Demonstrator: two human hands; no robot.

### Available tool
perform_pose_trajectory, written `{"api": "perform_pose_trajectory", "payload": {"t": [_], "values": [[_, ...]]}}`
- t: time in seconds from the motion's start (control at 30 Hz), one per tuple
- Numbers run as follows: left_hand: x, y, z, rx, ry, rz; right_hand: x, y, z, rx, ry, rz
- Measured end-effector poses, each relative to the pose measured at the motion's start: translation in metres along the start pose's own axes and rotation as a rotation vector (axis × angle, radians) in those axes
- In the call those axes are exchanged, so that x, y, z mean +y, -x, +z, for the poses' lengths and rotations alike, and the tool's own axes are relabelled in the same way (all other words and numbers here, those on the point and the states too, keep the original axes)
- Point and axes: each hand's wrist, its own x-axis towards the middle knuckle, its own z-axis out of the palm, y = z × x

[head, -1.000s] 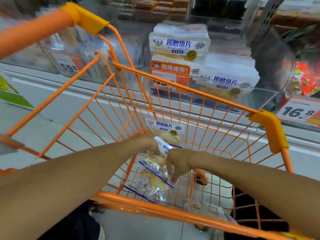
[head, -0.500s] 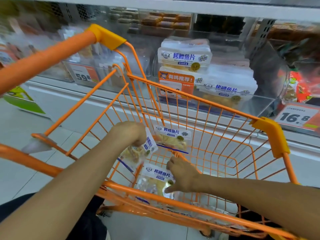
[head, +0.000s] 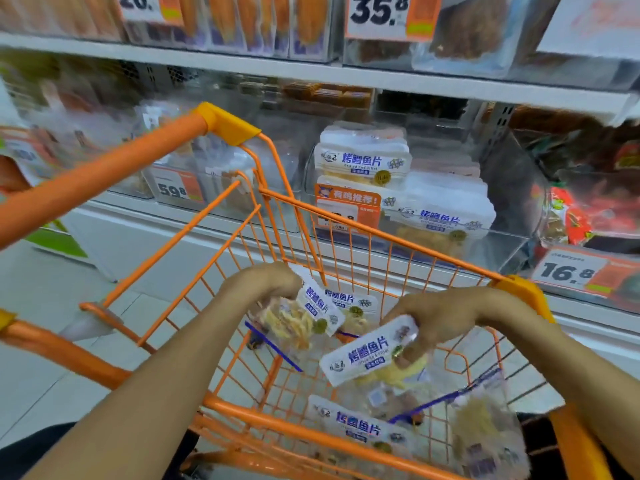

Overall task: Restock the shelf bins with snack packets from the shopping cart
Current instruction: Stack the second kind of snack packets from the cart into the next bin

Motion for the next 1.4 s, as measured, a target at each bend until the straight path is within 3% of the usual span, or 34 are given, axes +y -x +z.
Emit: {"api": "perform_pose_trajectory", "payload": {"t": [0.17, 0.27, 0.33, 0.47, 0.57, 0.67, 0.73, 0.8, 0.9, 1.0, 1.1, 1.4], "values": [[0.0, 0.001, -0.003, -0.065, 0.553, 0.041, 0.004, 0.01, -0.013, 0.496, -0.401, -0.138], [0.01, 0.0, -0.004, -0.001, 0.875, 0.115, -0.002, 0.012, -0.011, 0.689, -0.594, -0.134], [0.013, -0.002, -0.003, 0.025, 0.951, 0.191, -0.005, 0.009, -0.006, 0.781, -0.642, -0.117], [0.02, 0.009, 0.002, 0.02, 0.765, 0.374, -0.011, 0.008, -0.001, 0.924, -0.597, -0.077], [0.021, 0.01, 0.0, 0.081, 0.671, 0.473, -0.014, 0.012, 0.003, 1.101, -0.38, -0.031], [0.018, 0.014, -0.007, 0.075, 0.729, 0.567, -0.024, 0.022, 0.006, 1.351, -0.13, -0.019], [0.017, 0.021, -0.012, 0.044, 0.774, 0.654, -0.029, 0.028, 0.004, 1.465, -0.09, -0.034], [0.02, 0.027, -0.012, 0.067, 0.787, 0.727, -0.032, 0.03, -0.001, 1.385, -0.236, -0.076], [0.028, 0.03, -0.02, 0.227, 0.779, 0.798, -0.035, 0.03, -0.017, 1.088, -0.604, -0.332], [0.044, 0.024, -0.046, 0.39, 0.723, 0.91, -0.036, 0.03, -0.051, 1.251, -0.551, -0.455], [0.062, 0.013, -0.079, 0.56, 0.602, 0.905, -0.036, 0.023, -0.084, 1.442, -0.399, -0.471], [0.074, -0.02, -0.105, 1.018, 0.245, 0.613, -0.024, 0.001, -0.116, 1.639, -0.14, -0.314]]}}
